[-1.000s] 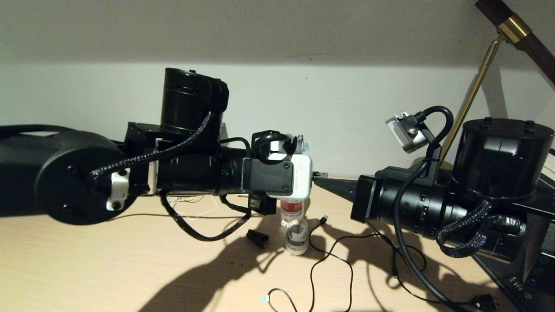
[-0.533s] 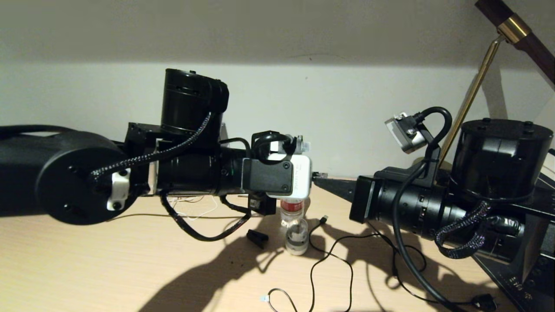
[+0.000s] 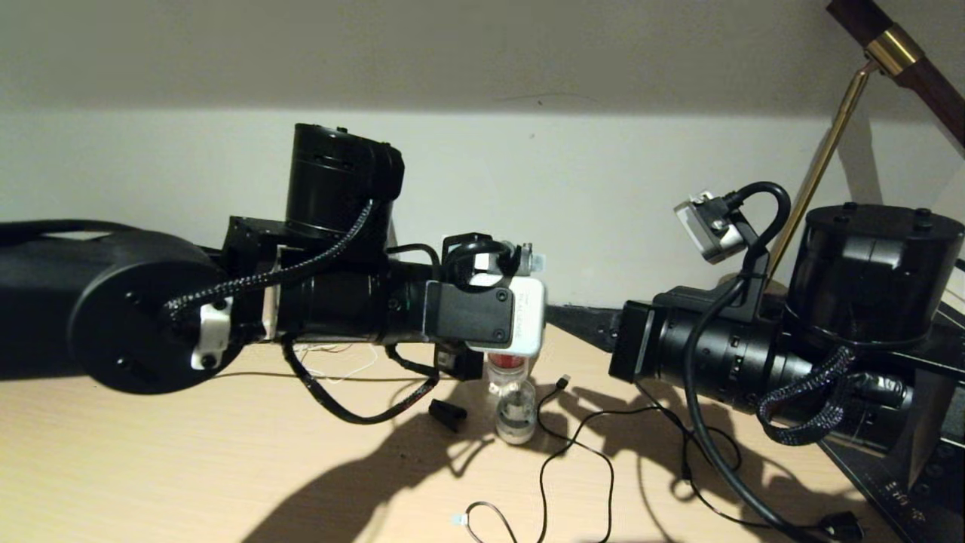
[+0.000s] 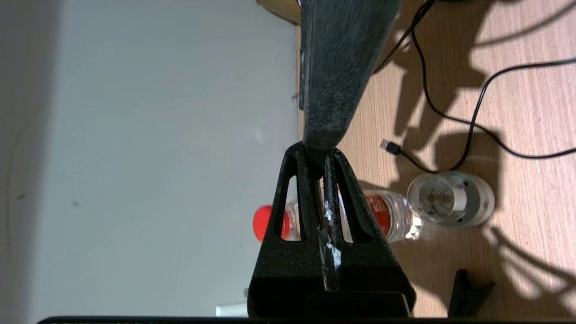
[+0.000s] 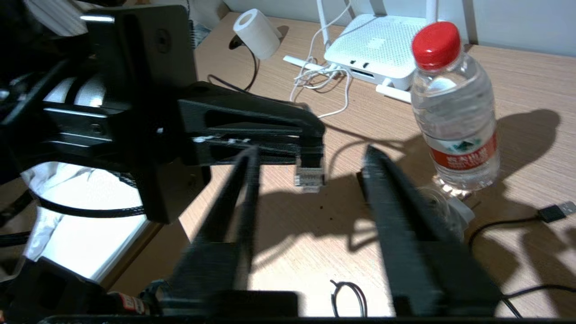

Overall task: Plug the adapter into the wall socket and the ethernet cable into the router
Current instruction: Hand it to the other hand

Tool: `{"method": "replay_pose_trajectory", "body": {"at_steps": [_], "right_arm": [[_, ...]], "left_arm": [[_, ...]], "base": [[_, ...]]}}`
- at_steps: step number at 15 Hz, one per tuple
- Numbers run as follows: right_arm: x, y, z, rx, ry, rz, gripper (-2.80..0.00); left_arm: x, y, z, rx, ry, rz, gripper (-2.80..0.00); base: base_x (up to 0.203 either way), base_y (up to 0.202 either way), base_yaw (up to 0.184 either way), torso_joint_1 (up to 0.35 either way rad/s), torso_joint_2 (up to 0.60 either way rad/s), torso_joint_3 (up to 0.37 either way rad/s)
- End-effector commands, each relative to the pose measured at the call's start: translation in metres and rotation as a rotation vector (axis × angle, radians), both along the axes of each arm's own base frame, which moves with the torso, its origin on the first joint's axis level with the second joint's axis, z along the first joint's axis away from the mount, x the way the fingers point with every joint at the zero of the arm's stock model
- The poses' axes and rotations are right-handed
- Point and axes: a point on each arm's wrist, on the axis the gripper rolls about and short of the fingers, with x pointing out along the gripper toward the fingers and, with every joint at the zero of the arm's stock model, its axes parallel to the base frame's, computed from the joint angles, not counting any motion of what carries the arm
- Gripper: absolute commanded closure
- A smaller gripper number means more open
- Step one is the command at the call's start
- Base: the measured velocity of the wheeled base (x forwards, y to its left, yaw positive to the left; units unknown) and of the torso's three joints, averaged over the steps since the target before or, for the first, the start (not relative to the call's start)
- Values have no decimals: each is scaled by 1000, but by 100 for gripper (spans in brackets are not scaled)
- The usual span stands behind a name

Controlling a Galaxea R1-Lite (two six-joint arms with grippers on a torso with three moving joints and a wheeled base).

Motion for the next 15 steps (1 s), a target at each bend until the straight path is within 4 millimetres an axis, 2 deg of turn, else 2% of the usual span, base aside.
{"method": "replay_pose_trajectory", "body": {"at_steps": [1, 7, 8, 15], "right_arm": [[1, 0, 2, 21, -21, 0, -280], [1, 0, 1, 29, -24, -2, -280], [1, 1, 1, 29, -23, -2, 0], [2, 2, -1, 26, -18, -1, 0]], "left_arm": [[0, -1, 0, 2, -8, -2, 0], [0, 0, 1, 0, -9, -4, 0], [0, 0, 1, 0, -9, -4, 0], [-1, 0, 1, 0, -10, -6, 0]], "base": [[0, 0, 0, 0, 0, 0], [0, 0, 0, 0, 0, 0], [0, 0, 0, 0, 0, 0], [0, 0, 0, 0, 0, 0]]}}
